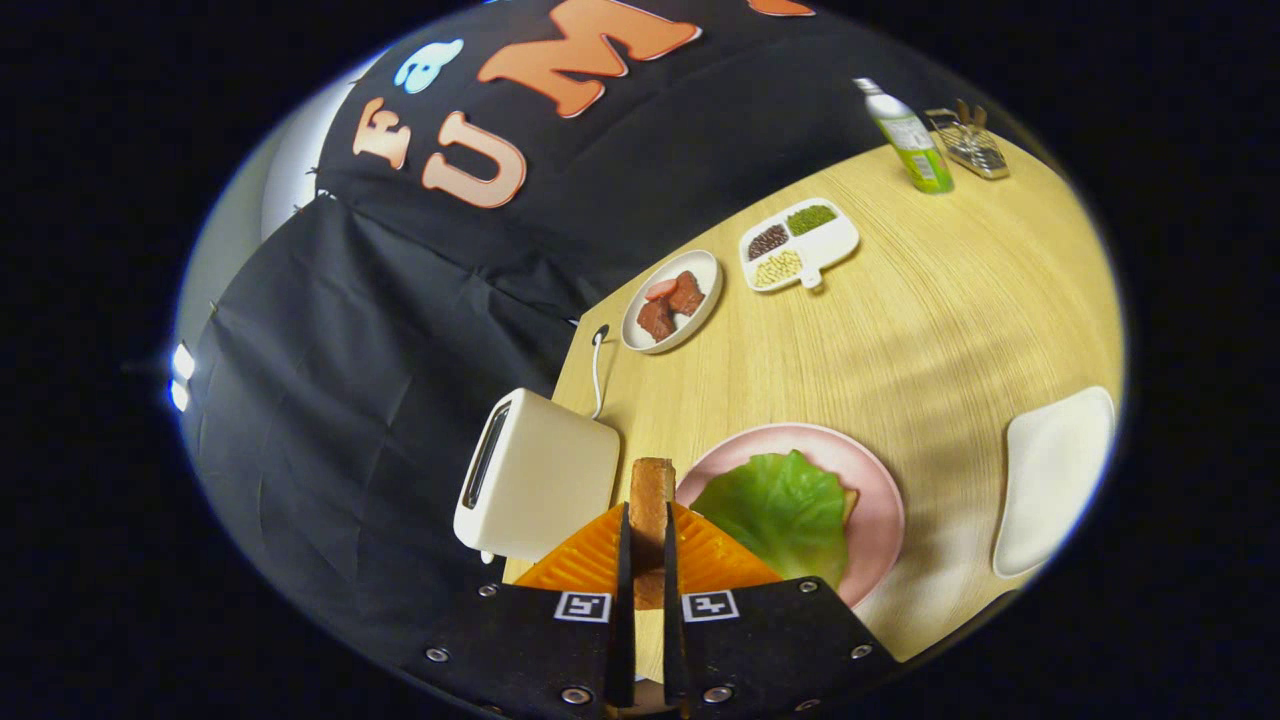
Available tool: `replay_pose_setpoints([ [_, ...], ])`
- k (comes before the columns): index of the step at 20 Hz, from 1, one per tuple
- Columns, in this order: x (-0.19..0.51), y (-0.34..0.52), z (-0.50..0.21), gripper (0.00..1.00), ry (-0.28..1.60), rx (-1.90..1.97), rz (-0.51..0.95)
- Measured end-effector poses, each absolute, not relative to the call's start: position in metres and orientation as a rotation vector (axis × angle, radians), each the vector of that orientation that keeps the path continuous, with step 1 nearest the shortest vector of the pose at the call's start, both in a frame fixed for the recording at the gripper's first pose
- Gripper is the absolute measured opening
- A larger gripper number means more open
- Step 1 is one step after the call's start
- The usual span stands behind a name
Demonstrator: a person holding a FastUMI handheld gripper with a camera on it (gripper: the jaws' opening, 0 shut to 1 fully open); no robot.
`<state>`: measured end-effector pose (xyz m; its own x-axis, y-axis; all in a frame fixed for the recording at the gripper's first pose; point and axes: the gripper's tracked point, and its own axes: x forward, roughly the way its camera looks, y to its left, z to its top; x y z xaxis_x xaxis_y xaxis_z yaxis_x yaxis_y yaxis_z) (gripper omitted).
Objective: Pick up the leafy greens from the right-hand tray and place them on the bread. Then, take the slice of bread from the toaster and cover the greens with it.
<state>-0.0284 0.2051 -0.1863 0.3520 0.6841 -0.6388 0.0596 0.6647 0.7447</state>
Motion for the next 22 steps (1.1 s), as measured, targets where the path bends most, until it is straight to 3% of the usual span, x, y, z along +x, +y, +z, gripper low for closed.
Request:
replay_pose_setpoints([
  [10, -0.050, 0.175, -0.237, 0.14, 1.195, 0.709, 0.343],
  [16, -0.049, 0.168, -0.237, 0.26, 1.107, 0.545, 0.366],
  [19, -0.041, 0.158, -0.230, 0.42, 1.019, 0.432, 0.361],
  [22, -0.030, 0.154, -0.211, 0.45, 0.909, 0.394, 0.371],
])
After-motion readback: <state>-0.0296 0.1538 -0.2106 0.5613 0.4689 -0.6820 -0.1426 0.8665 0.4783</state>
